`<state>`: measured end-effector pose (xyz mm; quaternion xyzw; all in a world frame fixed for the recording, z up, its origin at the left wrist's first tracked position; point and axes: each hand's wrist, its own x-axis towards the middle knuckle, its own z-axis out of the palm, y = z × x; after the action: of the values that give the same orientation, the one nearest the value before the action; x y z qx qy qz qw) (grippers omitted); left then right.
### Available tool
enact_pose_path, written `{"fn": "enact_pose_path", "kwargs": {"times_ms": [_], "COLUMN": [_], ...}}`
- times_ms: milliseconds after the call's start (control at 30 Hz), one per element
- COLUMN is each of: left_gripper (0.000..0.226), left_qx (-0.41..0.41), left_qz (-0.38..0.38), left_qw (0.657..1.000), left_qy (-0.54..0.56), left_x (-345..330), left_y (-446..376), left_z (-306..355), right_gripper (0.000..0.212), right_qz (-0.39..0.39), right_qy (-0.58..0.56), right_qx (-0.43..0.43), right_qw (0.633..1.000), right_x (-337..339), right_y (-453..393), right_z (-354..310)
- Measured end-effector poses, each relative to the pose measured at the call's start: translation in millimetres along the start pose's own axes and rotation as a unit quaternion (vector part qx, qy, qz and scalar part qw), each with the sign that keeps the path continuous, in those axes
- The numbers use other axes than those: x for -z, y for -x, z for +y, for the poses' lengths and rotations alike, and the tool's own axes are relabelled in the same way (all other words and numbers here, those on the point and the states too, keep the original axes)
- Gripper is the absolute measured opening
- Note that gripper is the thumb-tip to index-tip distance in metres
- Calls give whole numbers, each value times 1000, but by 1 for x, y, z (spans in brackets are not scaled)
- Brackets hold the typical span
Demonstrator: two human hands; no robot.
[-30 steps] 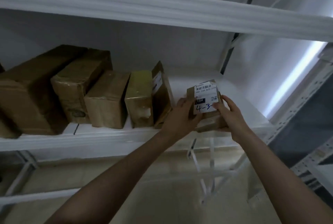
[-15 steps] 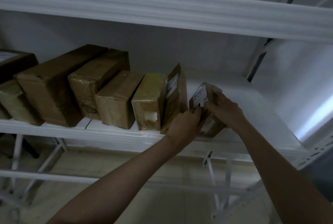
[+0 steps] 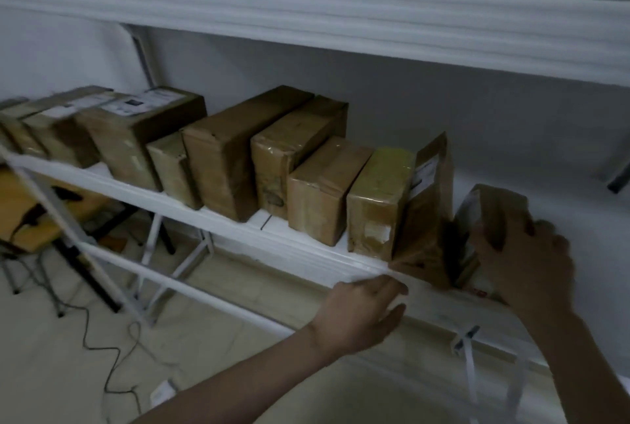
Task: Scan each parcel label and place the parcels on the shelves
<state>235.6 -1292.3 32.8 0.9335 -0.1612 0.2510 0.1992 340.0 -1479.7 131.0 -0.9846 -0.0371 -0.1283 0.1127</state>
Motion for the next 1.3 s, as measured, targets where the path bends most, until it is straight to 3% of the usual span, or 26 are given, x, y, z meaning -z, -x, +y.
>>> {"fn": "enact_pose_path", "kwargs": {"times_ms": [67,233,367,567,900,1133,1300], "left_gripper": [25,40,47,50,50,47,46], "left_qx": [31,142,248,344,490,531,557], "left_qz": [-35,-110,-164,-179,-169,-187,-179], "left_qw": [999,980,944,903,826,792,775], "left_qy": [-9,-87,-145,-188,-223,-238,-240], "left_x": [9,45,92,185,342,390,421], "left_y": [30,93,141,249,415,466,487], "left_z": [-24,-84,-126,-185,-255,-290,-335], "right_gripper": [60,45,40,40,44,38,39], "right_qz": [85,148,47,-94,-225,-269,-290], "right_qy": [12,-49,-67,-59,-106,-109,-132], "right_qx": [54,214,326,378,445,513,519], "right_qw": [995,964,942,919,860,808,793], "right_x": [-5,-22,-53,-97,-156,-187,-206], "right_y": [16,66,106,172,301,355,372], "right_z": [-18,-92,-167,-290,-506,-618,-692]}}
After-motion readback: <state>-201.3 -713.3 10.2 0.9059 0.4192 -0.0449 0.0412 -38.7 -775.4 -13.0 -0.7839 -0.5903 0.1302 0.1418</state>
